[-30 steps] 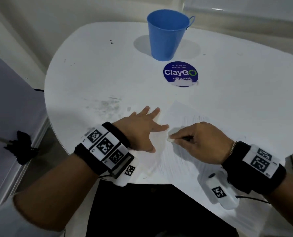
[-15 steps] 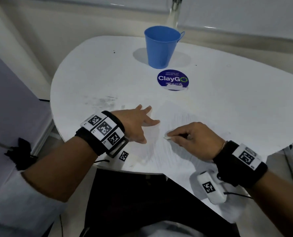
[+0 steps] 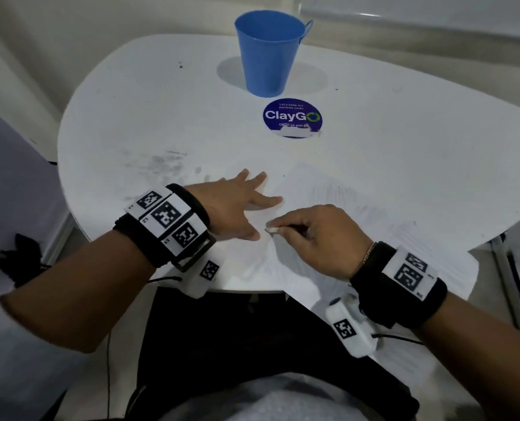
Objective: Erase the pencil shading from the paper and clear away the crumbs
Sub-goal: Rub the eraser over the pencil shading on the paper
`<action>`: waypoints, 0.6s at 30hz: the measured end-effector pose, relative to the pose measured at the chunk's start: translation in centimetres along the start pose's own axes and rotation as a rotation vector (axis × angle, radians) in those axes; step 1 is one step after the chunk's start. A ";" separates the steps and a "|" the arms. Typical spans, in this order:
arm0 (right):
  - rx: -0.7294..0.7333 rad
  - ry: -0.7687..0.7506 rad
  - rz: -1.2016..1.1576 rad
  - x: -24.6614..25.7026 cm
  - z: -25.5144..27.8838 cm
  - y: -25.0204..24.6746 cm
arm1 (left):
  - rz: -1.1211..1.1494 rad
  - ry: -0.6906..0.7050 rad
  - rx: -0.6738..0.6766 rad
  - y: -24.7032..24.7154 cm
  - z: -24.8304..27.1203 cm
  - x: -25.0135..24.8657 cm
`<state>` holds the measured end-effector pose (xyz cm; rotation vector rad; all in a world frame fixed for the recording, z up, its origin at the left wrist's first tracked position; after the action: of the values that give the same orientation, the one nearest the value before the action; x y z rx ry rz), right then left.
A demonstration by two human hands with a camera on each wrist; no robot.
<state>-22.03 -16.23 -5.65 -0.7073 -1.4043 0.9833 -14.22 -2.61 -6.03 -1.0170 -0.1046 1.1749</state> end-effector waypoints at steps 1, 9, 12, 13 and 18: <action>-0.012 0.017 0.009 -0.2 0.0 0.0 | 0.011 0.004 -0.014 0.0 0.1 0.0; -0.048 0.053 0.073 -0.5 -0.1 0.0 | 0.063 0.013 -0.053 0.3 0.9 -0.2; -0.009 0.048 0.107 -0.4 0.2 0.1 | 0.069 0.004 -0.046 0.3 0.8 -0.2; -0.006 0.052 0.124 -0.6 0.2 -0.2 | 0.069 -0.001 -0.043 0.3 0.8 -0.2; -0.043 0.153 0.117 -2.5 0.0 -1.5 | 0.047 -0.010 -0.037 0.0 0.3 -0.5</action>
<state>-21.55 -19.12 -5.46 -0.8867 -1.2649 0.9711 -14.57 -2.84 -5.65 -1.0509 -0.1112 1.2254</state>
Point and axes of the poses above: each hand's wrist, its own z-axis away from the middle knuckle, its own y-axis out of the palm, x = y × z, the point moved 6 cm from there along -z, towards the middle knuckle, and after that the axes turned 11 degrees about z, right-handed, at the moved point
